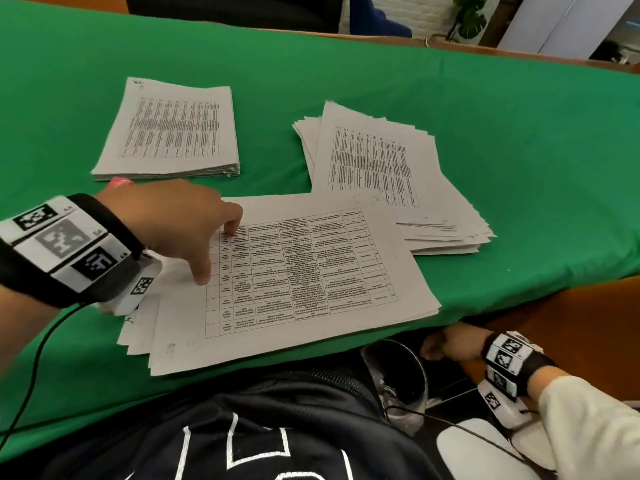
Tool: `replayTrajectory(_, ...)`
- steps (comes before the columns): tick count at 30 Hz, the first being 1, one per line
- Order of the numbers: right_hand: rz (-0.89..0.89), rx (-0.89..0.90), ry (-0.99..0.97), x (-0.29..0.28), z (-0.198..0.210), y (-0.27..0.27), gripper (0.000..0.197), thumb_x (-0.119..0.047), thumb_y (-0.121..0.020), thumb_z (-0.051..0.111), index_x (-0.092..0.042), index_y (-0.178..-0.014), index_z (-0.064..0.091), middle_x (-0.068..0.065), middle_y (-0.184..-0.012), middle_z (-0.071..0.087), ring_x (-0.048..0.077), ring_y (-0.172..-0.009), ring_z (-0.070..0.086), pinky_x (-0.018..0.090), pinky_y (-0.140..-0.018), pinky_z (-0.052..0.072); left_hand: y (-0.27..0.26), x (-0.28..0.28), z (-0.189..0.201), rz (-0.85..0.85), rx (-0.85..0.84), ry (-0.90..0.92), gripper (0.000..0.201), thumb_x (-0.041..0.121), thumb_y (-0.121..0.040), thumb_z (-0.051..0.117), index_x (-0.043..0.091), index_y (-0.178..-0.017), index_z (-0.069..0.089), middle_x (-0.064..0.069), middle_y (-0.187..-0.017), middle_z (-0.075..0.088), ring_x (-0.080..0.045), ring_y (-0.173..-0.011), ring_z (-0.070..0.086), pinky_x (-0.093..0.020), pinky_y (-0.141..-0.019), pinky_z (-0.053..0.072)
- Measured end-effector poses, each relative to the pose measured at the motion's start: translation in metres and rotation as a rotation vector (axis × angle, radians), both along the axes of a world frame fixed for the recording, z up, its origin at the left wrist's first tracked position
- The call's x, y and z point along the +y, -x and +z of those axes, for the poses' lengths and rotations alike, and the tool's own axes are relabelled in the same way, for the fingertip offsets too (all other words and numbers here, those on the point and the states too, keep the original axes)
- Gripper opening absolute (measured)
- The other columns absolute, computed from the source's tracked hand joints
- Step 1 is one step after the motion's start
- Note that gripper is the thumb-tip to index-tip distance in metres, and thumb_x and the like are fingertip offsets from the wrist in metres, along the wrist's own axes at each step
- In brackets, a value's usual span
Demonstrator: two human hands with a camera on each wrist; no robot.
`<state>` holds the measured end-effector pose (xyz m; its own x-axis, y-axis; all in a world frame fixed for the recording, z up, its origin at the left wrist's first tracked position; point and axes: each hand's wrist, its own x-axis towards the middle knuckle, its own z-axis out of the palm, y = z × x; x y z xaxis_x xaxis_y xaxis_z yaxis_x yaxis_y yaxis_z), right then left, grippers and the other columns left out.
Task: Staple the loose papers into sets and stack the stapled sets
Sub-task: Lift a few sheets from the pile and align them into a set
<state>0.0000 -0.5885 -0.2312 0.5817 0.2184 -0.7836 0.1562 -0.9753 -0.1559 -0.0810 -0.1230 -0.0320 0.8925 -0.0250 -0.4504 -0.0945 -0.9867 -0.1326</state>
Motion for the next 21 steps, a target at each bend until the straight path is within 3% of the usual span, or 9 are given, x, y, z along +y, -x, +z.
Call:
replayTrajectory(2, 0.106, 0.032, -0.008, 0.009, 0.035, 0.011, 0.019, -0.045, -0.098, 0.066, -0.045, -0.117, 0.069, -0.023, -0.124, 0.068, 0.003, -0.117, 0.061, 0.037, -0.114, 0.042, 0.001, -0.001, 0.001, 0.0, -0.002, 0.004, 0.074, 0.053, -0.065, 0.093, 0.044, -0.122, 0.047, 0.013, -0.104, 0.052, -0.008, -0.09, 0.051, -0.032, -0.077, 0.047)
replayTrajectory(5, 0.248, 0.139, -0.095, 0.03, 0.105, 0.032, 0.026, -0.053, -0.095, 0.067, -0.045, -0.119, 0.073, -0.031, -0.114, 0.071, -0.009, -0.107, 0.063, 0.029, -0.11, 0.043, 0.004, -0.002, 0.003, 0.001, -0.018, 0.012, 0.074, 0.052, -0.065, 0.093, 0.042, -0.123, 0.05, 0.012, -0.105, 0.053, -0.014, -0.095, 0.054, -0.034, -0.078, 0.048)
replayTrajectory(9, 0.419, 0.331, -0.282, 0.067, 0.199, 0.049, 0.035, -0.054, -0.092, 0.073, -0.035, -0.12, 0.077, -0.018, -0.117, 0.076, 0.006, -0.111, 0.07, 0.034, -0.106, 0.051, 0.013, -0.003, 0.007, 0.016, -0.036, 0.04, 0.074, 0.05, -0.068, 0.092, 0.039, -0.13, 0.052, 0.01, -0.112, 0.055, -0.018, -0.102, 0.055, -0.034, -0.077, 0.045)
replayTrajectory(11, 0.421, 0.35, -0.425, 0.09, 0.232, 0.047, 0.037, -0.049, -0.092, 0.075, -0.03, -0.125, 0.076, -0.008, -0.12, 0.077, 0.015, -0.114, 0.071, 0.04, -0.106, 0.053, 0.019, -0.004, 0.009, 0.024, -0.056, 0.048, 0.072, 0.05, -0.072, 0.09, 0.038, -0.132, 0.052, 0.01, -0.117, 0.056, -0.019, -0.107, 0.055, -0.034, -0.073, 0.037)
replayTrajectory(14, 0.391, 0.14, -0.623, 0.137, 0.26, 0.033, 0.031, -0.033, -0.095, 0.072, -0.026, -0.125, 0.075, -0.002, -0.118, 0.077, 0.02, -0.113, 0.072, 0.041, -0.105, 0.055, 0.029, -0.002, 0.01, 0.06, -0.091, 0.067, 0.067, 0.054, -0.075, 0.087, 0.041, -0.132, 0.053, 0.013, -0.124, 0.056, -0.018, -0.116, 0.054, -0.041, -0.088, 0.032)
replayTrajectory(16, 0.374, -0.089, -0.667, 0.175, 0.261, 0.016, 0.032, -0.034, -0.092, 0.072, -0.027, -0.123, 0.075, -0.007, -0.117, 0.078, 0.014, -0.11, 0.073, 0.042, -0.105, 0.055, 0.033, -0.001, 0.011, 0.077, -0.093, 0.08, 0.067, 0.055, -0.076, 0.086, 0.043, -0.132, 0.053, 0.015, -0.126, 0.056, -0.018, -0.118, 0.054, -0.05, -0.099, 0.031)
replayTrajectory(19, 0.417, -0.338, -0.583, 0.229, 0.246, -0.018, 0.044, -0.044, -0.09, 0.077, -0.03, -0.131, 0.069, -0.013, -0.127, 0.072, 0.006, -0.113, 0.069, 0.04, -0.109, 0.051, 0.034, -0.003, 0.016, 0.063, -0.081, 0.085, 0.066, 0.051, -0.078, 0.086, 0.038, -0.134, 0.053, 0.012, -0.127, 0.057, -0.019, -0.119, 0.056, -0.042, -0.091, 0.032)
replayTrajectory(21, 0.457, -0.401, -0.426, 0.261, 0.232, -0.039, 0.063, -0.048, -0.089, 0.077, -0.03, -0.145, 0.056, -0.007, -0.144, 0.062, 0.013, -0.124, 0.061, 0.04, -0.113, 0.045, 0.032, -0.005, 0.019, 0.04, -0.08, 0.081, 0.066, 0.05, -0.078, 0.087, 0.036, -0.133, 0.054, 0.01, -0.126, 0.058, -0.019, -0.118, 0.056, -0.039, -0.085, 0.03)
